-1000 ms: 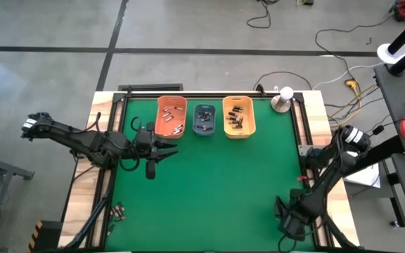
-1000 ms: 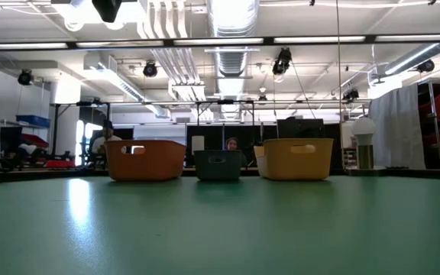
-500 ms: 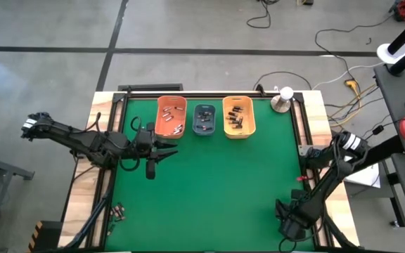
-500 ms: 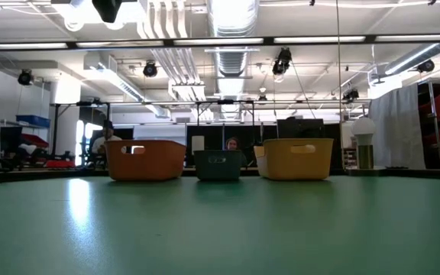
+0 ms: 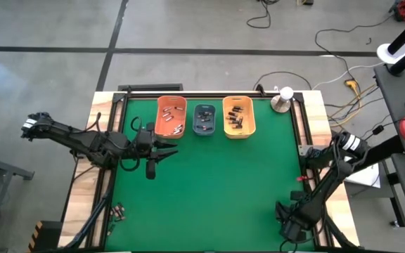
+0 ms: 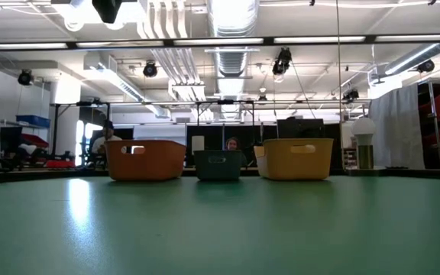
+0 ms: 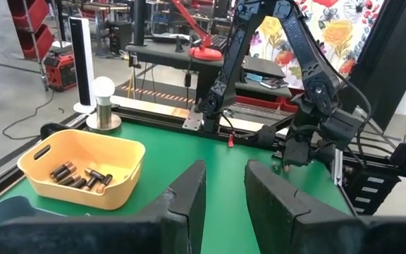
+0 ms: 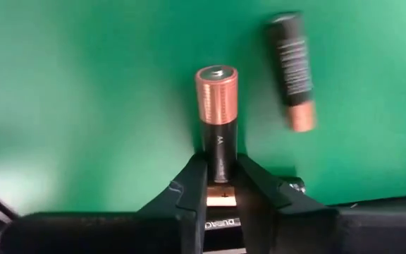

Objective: Sort batteries
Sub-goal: Put the large black battery into the yellow bin

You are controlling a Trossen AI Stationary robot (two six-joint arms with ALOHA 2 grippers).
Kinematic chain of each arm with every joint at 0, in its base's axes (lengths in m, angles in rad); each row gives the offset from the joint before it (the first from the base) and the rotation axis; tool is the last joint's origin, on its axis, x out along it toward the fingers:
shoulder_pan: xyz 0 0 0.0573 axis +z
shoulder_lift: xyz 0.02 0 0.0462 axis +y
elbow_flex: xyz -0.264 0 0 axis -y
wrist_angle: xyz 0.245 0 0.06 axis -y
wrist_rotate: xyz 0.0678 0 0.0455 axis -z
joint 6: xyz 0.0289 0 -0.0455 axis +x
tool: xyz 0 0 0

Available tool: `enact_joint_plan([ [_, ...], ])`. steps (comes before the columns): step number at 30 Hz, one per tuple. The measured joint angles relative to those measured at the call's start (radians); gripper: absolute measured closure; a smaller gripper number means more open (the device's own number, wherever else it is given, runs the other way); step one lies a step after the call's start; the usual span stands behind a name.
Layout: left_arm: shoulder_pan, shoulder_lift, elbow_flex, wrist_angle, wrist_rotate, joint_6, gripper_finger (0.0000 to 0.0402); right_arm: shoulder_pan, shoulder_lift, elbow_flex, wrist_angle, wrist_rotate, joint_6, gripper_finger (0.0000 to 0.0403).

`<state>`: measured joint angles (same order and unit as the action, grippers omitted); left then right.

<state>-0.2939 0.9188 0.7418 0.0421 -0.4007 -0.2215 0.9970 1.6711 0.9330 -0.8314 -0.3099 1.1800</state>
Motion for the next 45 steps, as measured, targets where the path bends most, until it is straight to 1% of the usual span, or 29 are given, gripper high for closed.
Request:
enact_joint_plan([
  [8,0.000,0.000,0.000,0.000,0.000,0.008,0.0322,-0.018,0.003,0.076,0.016,0.060,-0.017,0.0350],
  [12,0.000,0.000,0.000,0.001,-0.001,0.008,0.0322,-0.075,0.003,0.141,0.012,0.159,-0.018,0.0353],
  [16,0.000,0.000,0.000,0.002,-0.001,0.016,0.0322,-0.181,0.003,0.211,0.007,0.270,-0.076,0.0352],
  [19,0.001,0.000,0.000,0.016,-0.002,0.029,0.0322,-0.292,0.002,0.264,0.003,0.357,-0.167,0.0352],
  [21,0.001,0.000,0.000,0.030,-0.002,0.030,0.0322,-0.377,0.002,0.300,0.003,0.400,-0.265,0.0351],
  [26,0.001,0.000,0.000,0.032,-0.002,0.012,0.0322,-0.606,0.002,0.409,-0.013,0.440,-0.562,0.0351],
  [31,0.000,0.000,0.000,0.027,-0.001,-0.023,0.0322,-0.837,0.001,0.530,-0.087,0.494,-0.857,0.0351],
  [34,0.000,0.000,0.000,0.018,-0.001,-0.037,0.0322,-0.986,0.000,0.588,-0.123,0.502,-1.020,0.0351],
  [37,0.000,0.000,0.000,0.007,-0.001,-0.051,0.0322,-1.126,0.000,0.610,-0.139,0.503,-1.130,0.0351],
  [42,0.000,0.000,0.000,-0.015,0.000,-0.077,0.0322,-1.313,0.006,0.581,-0.166,0.489,-1.278,0.0351],
  [45,0.000,0.000,0.000,-0.023,0.000,-0.095,0.0322,-1.398,0.021,0.540,-0.175,0.435,-1.344,0.0351],
])
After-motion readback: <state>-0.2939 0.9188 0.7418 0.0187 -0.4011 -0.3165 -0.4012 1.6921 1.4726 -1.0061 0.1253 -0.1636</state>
